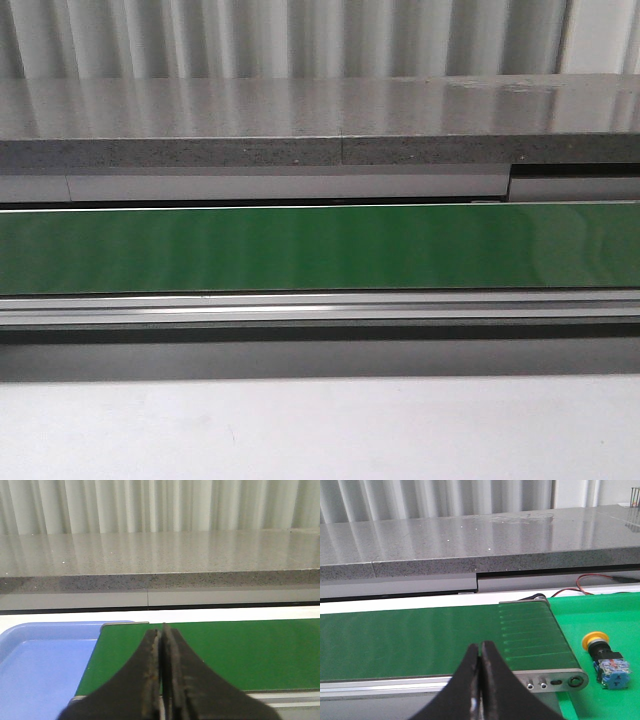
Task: Move button from right to left
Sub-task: 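Move the right gripper over the yellow-capped button in the green bin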
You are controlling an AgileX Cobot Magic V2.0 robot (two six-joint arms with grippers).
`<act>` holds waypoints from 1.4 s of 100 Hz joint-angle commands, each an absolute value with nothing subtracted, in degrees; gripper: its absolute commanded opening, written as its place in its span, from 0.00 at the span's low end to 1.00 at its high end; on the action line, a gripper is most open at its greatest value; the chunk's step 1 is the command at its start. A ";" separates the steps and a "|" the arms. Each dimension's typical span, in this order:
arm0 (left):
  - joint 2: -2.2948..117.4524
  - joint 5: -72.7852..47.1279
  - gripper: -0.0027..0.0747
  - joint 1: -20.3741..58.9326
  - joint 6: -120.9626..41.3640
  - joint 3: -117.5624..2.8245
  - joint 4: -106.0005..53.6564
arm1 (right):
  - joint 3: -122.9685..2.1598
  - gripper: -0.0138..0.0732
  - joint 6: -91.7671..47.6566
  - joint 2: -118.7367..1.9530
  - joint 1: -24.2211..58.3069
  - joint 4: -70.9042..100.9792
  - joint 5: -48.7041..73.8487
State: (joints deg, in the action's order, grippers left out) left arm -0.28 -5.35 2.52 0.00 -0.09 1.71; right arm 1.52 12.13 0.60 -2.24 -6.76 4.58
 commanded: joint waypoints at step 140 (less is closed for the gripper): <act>-1.28 -0.77 0.01 2.25 0.00 1.28 1.29 | -23.21 0.08 12.04 -18.63 -2.60 -7.48 10.92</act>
